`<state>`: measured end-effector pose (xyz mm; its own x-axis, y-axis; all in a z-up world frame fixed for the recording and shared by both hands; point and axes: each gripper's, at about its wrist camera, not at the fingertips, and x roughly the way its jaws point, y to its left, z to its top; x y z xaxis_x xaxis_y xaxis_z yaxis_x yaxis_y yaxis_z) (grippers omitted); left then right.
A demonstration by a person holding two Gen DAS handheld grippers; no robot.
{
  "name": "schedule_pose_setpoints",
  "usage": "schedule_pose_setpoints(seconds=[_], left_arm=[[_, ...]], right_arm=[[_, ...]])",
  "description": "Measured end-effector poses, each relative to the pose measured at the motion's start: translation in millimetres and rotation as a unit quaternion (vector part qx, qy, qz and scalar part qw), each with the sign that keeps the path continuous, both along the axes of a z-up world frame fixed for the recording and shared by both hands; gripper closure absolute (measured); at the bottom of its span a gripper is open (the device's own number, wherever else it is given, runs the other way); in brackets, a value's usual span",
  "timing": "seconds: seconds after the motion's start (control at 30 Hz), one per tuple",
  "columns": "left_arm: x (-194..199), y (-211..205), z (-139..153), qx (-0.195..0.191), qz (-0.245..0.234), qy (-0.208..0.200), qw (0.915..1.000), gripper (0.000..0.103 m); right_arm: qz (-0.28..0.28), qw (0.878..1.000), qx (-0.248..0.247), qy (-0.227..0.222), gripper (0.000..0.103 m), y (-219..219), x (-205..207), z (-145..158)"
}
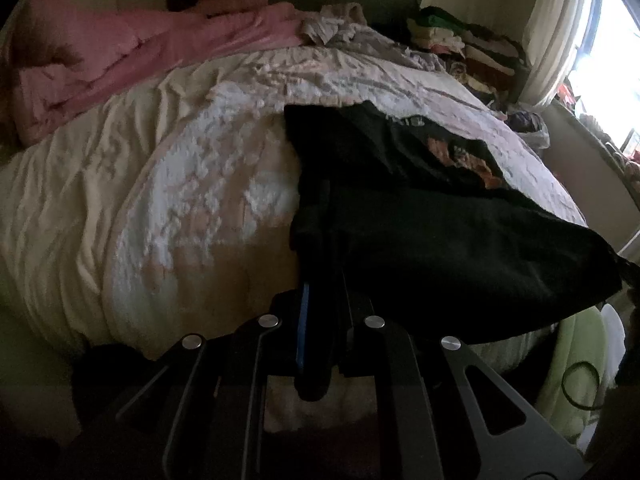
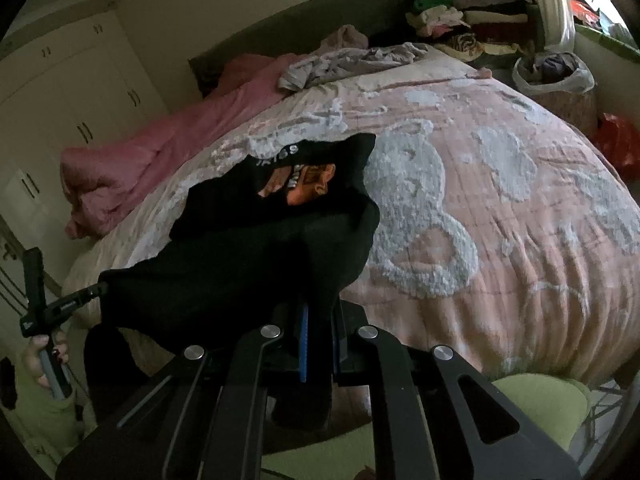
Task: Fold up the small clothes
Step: 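Lift the hem with both grippers and fold it toward the collar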
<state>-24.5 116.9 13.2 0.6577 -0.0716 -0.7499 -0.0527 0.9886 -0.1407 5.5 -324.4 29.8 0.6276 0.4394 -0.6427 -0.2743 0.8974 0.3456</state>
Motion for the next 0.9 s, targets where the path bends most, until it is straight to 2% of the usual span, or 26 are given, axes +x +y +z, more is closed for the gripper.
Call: schedule_pose_setpoints(seconds=[0.43,0.9], left_arm=[[34,-7,34,0.020,0.008,-0.041,0.9989,0.099],[80,2,44,0.003,0.026,-0.053,0.9982,0.099]], right_arm=[[-0.010,0.999,-0.003,-0.040,0.096,3,31,26],[-0.036,0.998,0.012,-0.049,0.096,0,82,32]])
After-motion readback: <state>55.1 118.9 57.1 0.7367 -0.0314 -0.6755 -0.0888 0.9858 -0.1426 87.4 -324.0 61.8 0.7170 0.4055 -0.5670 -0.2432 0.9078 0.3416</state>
